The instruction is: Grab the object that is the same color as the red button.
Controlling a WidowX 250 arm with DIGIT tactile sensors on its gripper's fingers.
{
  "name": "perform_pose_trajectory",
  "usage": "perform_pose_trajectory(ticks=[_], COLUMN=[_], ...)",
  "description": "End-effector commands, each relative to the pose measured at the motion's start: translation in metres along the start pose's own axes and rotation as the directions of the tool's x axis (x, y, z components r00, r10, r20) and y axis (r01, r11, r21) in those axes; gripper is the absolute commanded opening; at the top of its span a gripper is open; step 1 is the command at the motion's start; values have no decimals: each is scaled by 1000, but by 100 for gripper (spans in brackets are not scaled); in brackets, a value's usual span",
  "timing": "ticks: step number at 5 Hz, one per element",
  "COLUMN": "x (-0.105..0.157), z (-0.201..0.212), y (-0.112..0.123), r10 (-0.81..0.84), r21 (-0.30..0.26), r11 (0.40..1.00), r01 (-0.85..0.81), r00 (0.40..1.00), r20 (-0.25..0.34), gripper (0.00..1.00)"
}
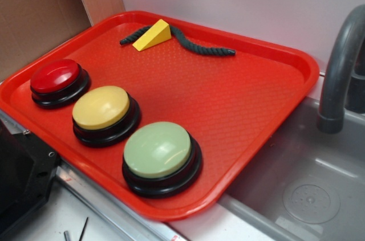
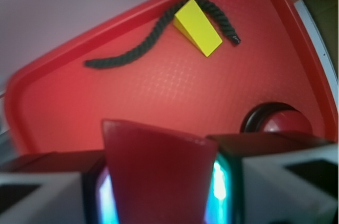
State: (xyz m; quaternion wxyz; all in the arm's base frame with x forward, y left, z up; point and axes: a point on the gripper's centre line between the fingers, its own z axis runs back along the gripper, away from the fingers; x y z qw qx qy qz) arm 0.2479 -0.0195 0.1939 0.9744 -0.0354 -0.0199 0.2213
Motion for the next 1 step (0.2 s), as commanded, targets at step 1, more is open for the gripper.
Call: perform_pose_trajectory(ticks=[1], x=[2], z=[33], y=[11], r10=[128], r21=[-48], r11=[991], r01=[-124], r00=[989], r20=[78], gripper=[0])
